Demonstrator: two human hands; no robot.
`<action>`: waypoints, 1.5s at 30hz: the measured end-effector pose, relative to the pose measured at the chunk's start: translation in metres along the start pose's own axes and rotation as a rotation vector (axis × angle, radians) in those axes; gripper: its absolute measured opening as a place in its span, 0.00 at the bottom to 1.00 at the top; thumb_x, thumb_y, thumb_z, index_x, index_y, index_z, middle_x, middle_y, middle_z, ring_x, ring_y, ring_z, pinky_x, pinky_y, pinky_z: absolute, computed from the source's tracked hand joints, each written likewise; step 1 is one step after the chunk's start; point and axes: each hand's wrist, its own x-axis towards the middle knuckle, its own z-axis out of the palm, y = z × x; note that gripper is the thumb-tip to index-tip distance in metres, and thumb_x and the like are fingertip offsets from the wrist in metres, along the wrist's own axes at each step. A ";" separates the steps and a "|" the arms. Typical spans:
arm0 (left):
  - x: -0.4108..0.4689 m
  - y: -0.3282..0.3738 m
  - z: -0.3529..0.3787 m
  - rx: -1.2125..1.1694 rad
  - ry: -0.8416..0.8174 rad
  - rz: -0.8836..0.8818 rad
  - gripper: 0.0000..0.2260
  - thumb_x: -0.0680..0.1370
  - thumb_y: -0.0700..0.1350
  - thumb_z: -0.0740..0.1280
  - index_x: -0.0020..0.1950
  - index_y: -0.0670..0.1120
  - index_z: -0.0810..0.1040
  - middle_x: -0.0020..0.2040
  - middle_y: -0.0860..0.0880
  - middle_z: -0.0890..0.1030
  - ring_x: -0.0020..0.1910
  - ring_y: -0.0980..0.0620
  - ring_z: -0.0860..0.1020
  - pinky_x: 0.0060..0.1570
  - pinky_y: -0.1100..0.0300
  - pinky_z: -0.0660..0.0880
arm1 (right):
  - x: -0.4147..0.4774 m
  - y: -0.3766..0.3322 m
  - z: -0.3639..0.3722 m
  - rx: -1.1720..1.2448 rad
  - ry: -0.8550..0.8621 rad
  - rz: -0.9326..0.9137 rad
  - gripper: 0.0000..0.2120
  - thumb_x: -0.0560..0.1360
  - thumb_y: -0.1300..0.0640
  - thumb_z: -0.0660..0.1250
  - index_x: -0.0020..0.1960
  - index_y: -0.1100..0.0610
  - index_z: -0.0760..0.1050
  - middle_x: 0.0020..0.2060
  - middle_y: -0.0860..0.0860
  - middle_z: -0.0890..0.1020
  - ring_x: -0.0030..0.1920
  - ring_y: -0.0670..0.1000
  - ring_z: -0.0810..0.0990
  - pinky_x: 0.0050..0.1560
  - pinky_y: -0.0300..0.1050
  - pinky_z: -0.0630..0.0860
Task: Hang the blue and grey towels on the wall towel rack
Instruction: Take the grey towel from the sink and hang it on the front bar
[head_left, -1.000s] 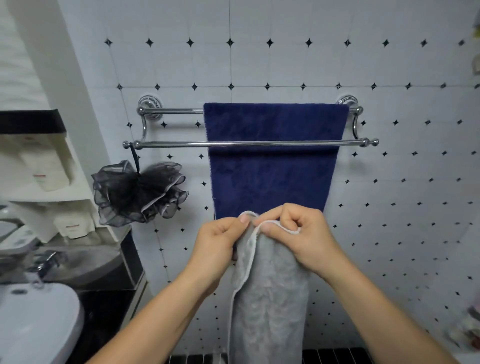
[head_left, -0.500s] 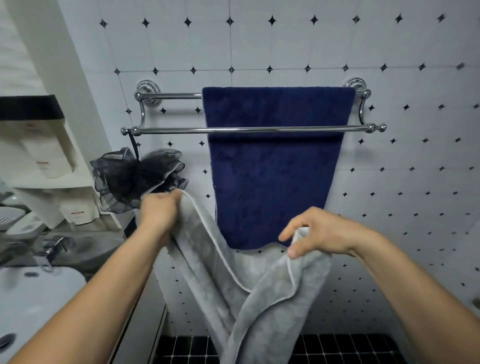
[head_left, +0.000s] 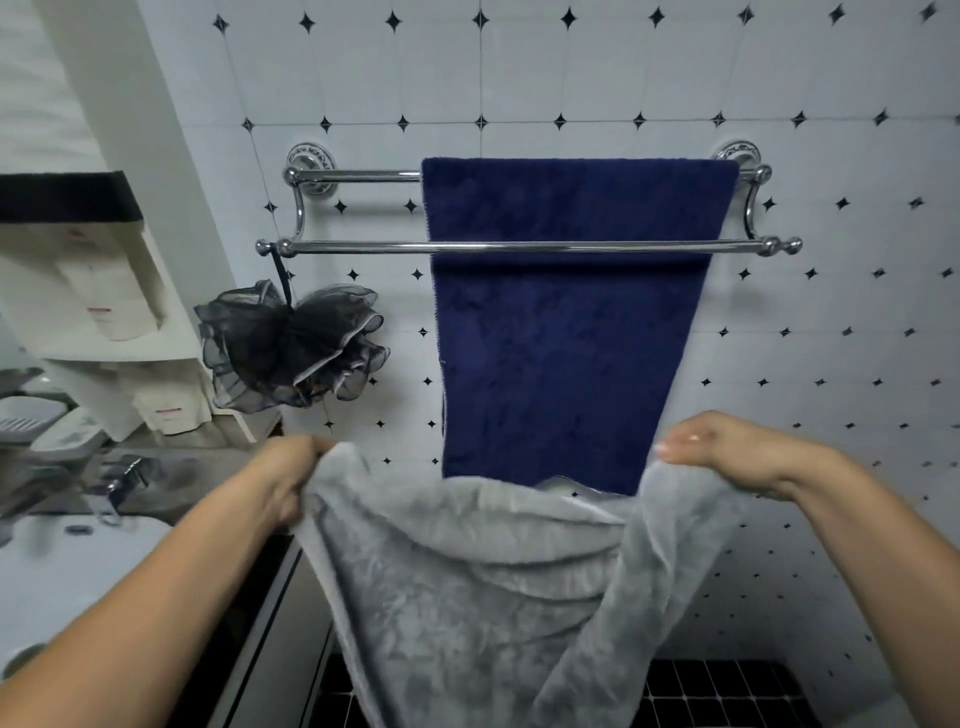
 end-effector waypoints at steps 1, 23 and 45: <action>-0.009 -0.003 0.015 -0.055 -0.057 -0.005 0.09 0.77 0.35 0.62 0.55 0.35 0.78 0.47 0.35 0.80 0.42 0.40 0.80 0.49 0.45 0.79 | -0.004 -0.015 0.013 0.067 -0.108 -0.062 0.14 0.76 0.54 0.69 0.32 0.52 0.80 0.29 0.42 0.79 0.32 0.41 0.75 0.36 0.33 0.72; -0.094 -0.047 0.121 -0.093 -0.556 0.410 0.16 0.78 0.51 0.68 0.48 0.38 0.84 0.43 0.41 0.86 0.40 0.51 0.82 0.38 0.63 0.77 | -0.005 -0.070 0.087 0.690 -0.258 -0.479 0.06 0.71 0.65 0.71 0.44 0.56 0.85 0.42 0.52 0.86 0.44 0.51 0.84 0.46 0.44 0.79; -0.069 -0.001 0.081 -0.124 -0.394 0.644 0.07 0.74 0.37 0.70 0.40 0.44 0.86 0.37 0.48 0.85 0.36 0.54 0.81 0.38 0.62 0.78 | -0.013 -0.026 0.082 -0.260 -0.268 -0.255 0.12 0.61 0.45 0.79 0.41 0.41 0.77 0.37 0.41 0.82 0.36 0.40 0.80 0.36 0.37 0.74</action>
